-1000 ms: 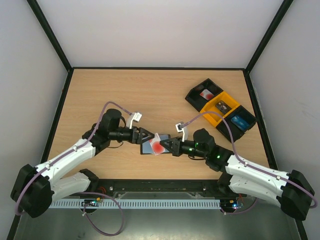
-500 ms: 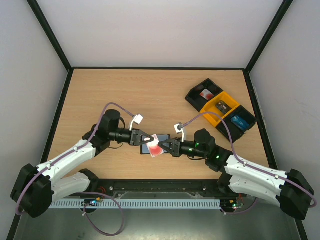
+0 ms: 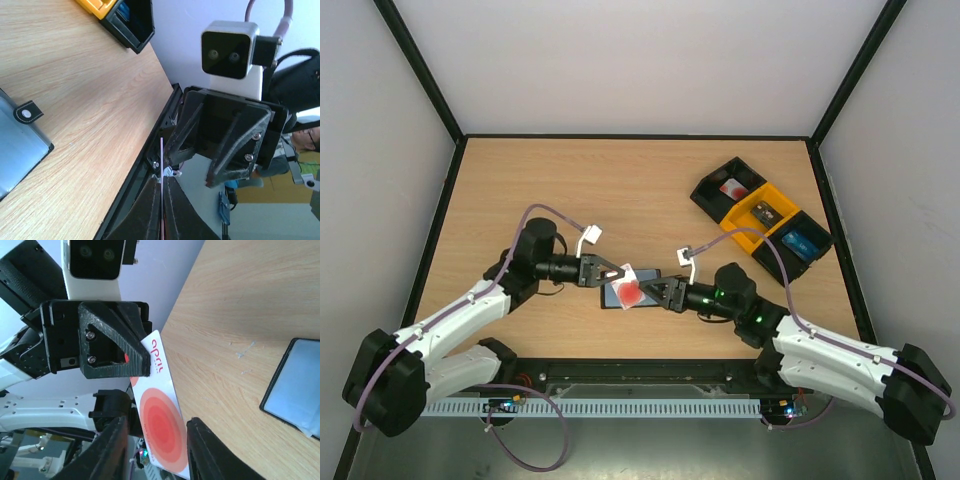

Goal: Take the credit cards out of the card holder

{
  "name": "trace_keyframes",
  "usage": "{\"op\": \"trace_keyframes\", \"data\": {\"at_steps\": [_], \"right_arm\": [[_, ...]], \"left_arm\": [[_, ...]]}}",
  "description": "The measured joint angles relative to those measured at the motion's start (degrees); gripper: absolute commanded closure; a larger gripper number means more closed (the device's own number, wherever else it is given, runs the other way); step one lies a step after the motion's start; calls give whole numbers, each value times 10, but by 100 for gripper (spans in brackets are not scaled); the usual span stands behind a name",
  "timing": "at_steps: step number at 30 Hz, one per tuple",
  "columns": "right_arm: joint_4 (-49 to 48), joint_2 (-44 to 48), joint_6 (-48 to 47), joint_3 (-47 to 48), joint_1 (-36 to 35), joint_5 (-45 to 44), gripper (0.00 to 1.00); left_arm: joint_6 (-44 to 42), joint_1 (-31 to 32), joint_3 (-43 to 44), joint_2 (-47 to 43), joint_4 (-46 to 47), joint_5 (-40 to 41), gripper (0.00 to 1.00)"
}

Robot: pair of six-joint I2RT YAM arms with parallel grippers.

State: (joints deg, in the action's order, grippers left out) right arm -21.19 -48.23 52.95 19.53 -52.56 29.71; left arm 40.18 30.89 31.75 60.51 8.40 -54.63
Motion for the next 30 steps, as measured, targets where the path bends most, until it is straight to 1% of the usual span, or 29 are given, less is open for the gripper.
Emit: {"op": "trace_keyframes", "data": {"at_steps": [2,3,5,6,7,9,11,17,24,30], "right_arm": [[-17,10,19,-12,0,-13,60],[-28,12,31,-19,0,-19,57],[-59,15,63,-39,0,-35,46],[-70,15,76,-48,0,-44,43],[-79,15,89,-54,0,-54,40],[-90,15,110,-60,0,-72,38],[-102,15,128,-60,0,-89,39],[-158,1,177,-62,0,-120,45],[-223,-66,223,-61,0,-132,55],[-274,-123,248,-43,0,-132,62]], "left_arm": [[12,-3,0,0,7,8,98],[19,-4,0,0,11,12,98],[40,-6,0,-1,23,27,98],[51,-8,0,-1,29,36,98],[61,-10,0,-1,33,42,98],[88,-15,-3,-2,52,59,98],[119,-20,-10,-5,72,78,98],[199,-23,-26,-17,126,142,98],[275,-23,-57,-32,199,209,98],[312,-23,-75,-32,234,235,98]]}}
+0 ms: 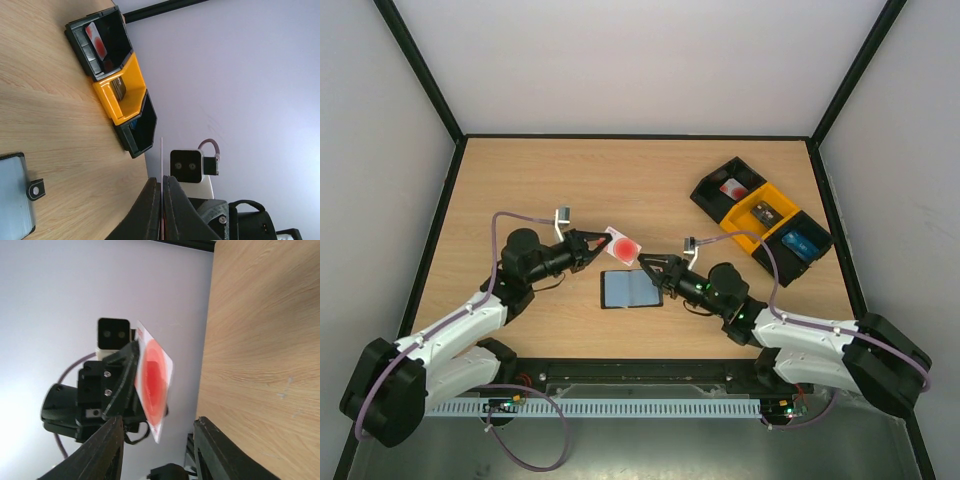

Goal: Take the credit cards out of the card holder

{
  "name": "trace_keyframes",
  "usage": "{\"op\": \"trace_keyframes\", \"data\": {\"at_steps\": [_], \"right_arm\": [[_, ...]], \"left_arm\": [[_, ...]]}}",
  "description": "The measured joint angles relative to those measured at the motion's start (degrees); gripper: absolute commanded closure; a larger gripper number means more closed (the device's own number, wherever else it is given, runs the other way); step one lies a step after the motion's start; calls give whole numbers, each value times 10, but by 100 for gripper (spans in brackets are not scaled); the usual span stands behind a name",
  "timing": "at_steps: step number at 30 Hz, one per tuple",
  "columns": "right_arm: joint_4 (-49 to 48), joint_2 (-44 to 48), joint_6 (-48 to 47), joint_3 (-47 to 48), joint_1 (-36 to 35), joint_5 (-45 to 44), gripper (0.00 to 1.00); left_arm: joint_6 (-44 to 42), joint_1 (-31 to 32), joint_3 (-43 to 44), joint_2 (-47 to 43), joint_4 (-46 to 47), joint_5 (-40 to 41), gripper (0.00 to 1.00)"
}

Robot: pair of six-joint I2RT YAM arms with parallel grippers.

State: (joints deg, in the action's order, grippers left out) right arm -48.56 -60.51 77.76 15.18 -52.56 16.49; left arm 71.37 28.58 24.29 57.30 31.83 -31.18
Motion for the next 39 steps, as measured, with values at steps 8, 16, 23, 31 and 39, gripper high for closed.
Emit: {"op": "trace_keyframes", "data": {"at_steps": [8,16,23,31,39], "right_arm": [[-61,-62,29,23,0,3,72],[-84,-79,43,28,-2,7,90],[-91,-94,48,30,-3,7,98],[-109,-101,47,30,-4,7,98],[-87,-83,24,30,-3,-7,98]], "left_arm": [[24,0,-16,0,27,8,98],[30,0,-19,3,47,8,98],[36,0,-19,8,56,7,97],[30,0,-22,5,51,8,47],[-20,0,-9,-15,-24,13,2]]}}
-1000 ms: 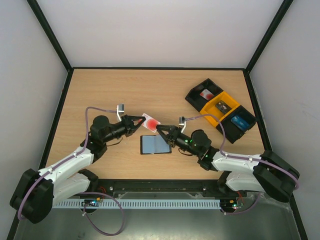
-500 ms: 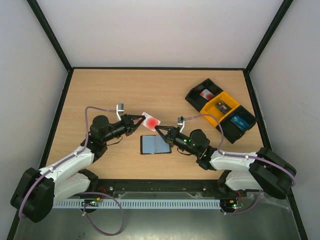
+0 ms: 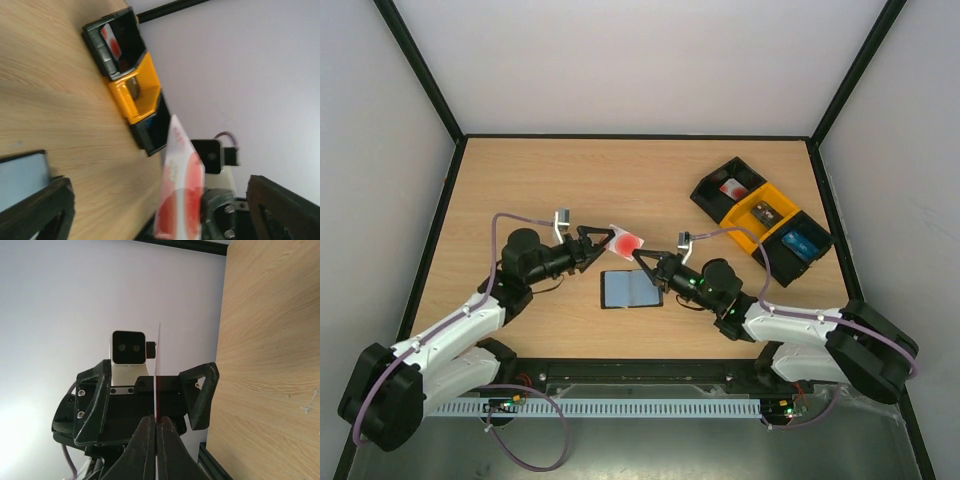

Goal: Take the credit cards out of the card holder

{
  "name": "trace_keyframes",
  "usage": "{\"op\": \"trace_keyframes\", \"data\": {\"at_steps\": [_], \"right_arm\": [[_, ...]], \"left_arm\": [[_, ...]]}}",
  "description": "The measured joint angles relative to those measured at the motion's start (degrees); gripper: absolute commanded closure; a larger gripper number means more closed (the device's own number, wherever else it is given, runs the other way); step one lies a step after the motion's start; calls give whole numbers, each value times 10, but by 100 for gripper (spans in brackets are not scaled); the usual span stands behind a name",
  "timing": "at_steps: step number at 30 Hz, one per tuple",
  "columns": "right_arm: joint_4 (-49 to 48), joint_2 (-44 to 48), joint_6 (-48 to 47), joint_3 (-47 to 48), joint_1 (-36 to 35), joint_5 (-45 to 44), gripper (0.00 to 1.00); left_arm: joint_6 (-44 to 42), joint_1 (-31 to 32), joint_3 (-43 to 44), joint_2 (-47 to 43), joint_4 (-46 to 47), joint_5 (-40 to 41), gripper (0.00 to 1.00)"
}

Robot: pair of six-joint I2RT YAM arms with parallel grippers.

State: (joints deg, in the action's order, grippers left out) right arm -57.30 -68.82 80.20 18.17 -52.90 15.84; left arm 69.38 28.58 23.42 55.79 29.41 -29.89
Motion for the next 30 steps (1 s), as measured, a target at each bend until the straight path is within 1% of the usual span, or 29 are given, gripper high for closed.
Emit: {"op": "trace_keyframes", "data": {"at_steps": [1,5,12,16,22,30], "right_arm": [[6,6,-3,0,1,-2,98],[34,27,-19,0,14,-7,98],[111,58,-60,13,73,-7,98],[160,63,-89,31,126,3,98],[223,57,-133,63,206,20,98],[322,-11,-207,149,333,57,98]], "left_arm": [[-12,0,5,0,-15,0,1],[-48,0,34,1,-79,2,1],[-120,0,74,14,-184,12,1],[-165,0,102,20,-244,26,1],[-213,0,114,20,-299,41,1],[-255,-3,123,20,-350,47,1]]}}
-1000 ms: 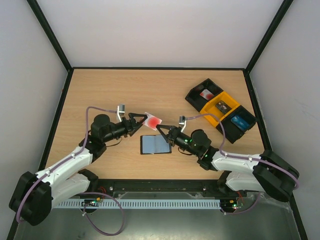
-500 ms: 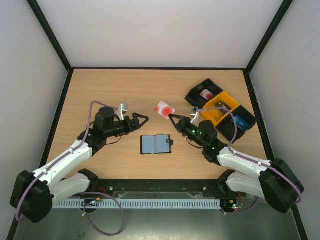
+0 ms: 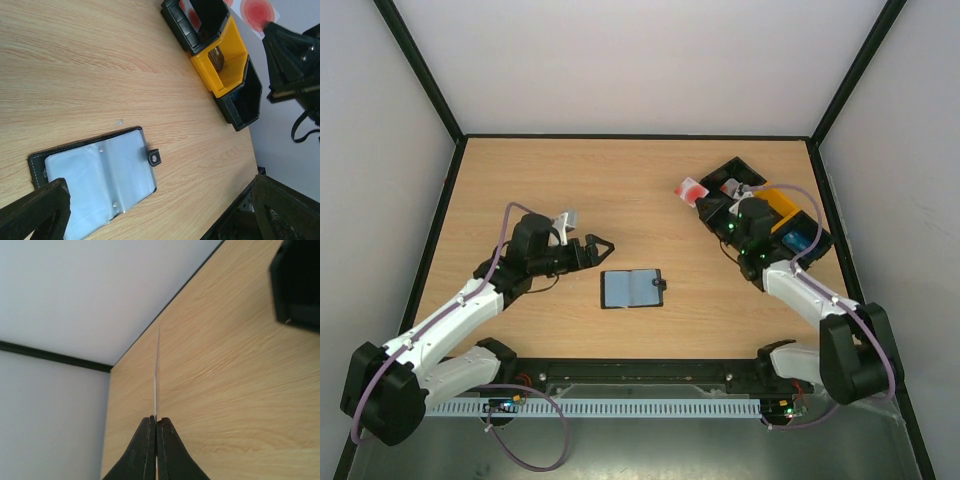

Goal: Take the credit cards out of the card holder

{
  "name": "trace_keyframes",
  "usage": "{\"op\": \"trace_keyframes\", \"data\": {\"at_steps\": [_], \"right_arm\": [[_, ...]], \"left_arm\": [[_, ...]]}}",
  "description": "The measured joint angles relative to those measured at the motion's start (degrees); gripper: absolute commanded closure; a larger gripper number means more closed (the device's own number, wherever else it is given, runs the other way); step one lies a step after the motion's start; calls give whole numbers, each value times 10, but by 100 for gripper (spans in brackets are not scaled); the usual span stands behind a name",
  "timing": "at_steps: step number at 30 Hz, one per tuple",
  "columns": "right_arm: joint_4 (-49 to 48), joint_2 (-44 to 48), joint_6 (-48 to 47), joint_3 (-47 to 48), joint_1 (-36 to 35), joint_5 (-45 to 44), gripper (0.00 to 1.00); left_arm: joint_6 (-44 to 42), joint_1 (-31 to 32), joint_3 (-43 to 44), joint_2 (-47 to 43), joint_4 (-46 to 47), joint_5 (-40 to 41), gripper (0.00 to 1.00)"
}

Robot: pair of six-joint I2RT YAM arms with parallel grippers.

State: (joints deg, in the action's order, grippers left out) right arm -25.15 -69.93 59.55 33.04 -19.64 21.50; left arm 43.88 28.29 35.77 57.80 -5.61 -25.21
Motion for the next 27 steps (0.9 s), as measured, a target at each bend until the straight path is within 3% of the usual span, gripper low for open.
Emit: {"op": "trace_keyframes", "data": {"at_steps": [13,27], "right_arm": [[118,-112,-78,97,136,26,98],[160,-242,-98,204,189,5,98]], "left_arm": [[-24,-7,1,-1,-30,0,1],[-23,-13,1,-1,-30,-1,1]]}}
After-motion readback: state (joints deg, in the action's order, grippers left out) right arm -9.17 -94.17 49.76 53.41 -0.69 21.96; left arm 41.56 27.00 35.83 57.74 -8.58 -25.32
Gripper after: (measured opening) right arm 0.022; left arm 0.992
